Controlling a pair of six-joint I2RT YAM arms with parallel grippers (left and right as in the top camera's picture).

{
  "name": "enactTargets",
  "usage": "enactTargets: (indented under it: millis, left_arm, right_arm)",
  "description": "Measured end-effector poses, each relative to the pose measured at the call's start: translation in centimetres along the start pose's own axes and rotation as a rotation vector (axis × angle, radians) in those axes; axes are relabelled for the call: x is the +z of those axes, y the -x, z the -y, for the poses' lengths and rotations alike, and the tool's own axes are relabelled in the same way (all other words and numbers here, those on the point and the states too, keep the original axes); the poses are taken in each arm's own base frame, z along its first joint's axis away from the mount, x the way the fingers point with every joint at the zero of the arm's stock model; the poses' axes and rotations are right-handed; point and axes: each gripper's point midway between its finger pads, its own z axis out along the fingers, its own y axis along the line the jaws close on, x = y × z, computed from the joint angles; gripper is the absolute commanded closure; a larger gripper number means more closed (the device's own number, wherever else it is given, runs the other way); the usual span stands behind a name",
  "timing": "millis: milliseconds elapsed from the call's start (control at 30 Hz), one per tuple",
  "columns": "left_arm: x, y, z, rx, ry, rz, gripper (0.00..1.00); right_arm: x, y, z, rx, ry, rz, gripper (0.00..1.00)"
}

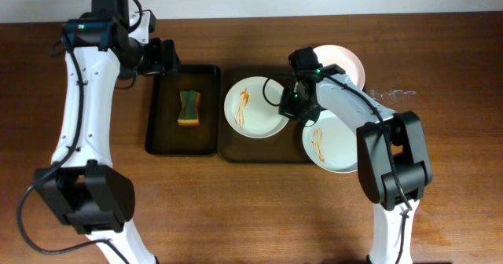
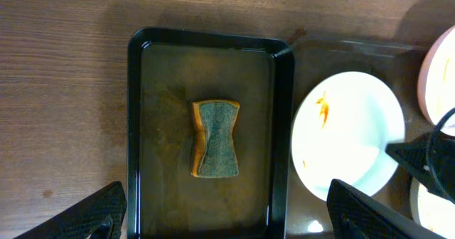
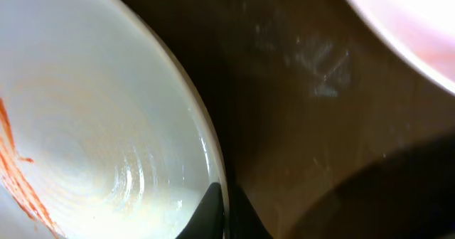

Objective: Clean dirty plates on tray and stack at the side
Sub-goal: 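Grasp the yellow-green sponge with the left gripper and lift it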

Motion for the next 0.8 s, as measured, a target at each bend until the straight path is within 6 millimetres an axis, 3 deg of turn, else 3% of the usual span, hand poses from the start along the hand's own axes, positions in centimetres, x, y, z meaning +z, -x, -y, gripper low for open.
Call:
enactTargets:
  millis: [67,167,333,433,567,733,800]
  left_arm:
    - [1.5,0.0,-0.2,0.017,-0.006,-0.023,0.12]
    - [5.4,-0.7,-0.8,0.03,-0.019,-0.093,0.15]
    - [11.7,-3.8,-1.6,0.024,-0.025,-0.26,0.37]
    - [14.9,-5.8,-0.9,0.041,-0.034,-0.344,0.49]
    - [16.2,-6.9,0.2,0.072,-0.026,-0.385,0.5]
    - [16.1,-7.4,-1.1,0.098,0.076,-0.404,0.51]
    - [16.2,-7.3,-1.4,0.102,0.093,-0.4,0.65]
  right_arm:
    - [-0.1,-0.2,0.1,-0.024,-0.01,-0.017,0.96]
    - [-0.1,-0.2,0.1,-0.044,-0.011,-0.02,0.96]
    - [0.0,-0.2,0.1,-0.052,-0.009,-0.022,0.96]
    - [0.0,-0.2,0.1,-0.054,-0.008,-0.021,0.96]
    - [-0.1,-0.2,0.0,-0.056,-0.008,-0.02,0.96]
    - [-0.1,-0.2,0.0,-0.058,-0.008,-0.02,0.96]
    - [-0.1,-0.2,0.0,-0.06,-0.008,-0.02,0.96]
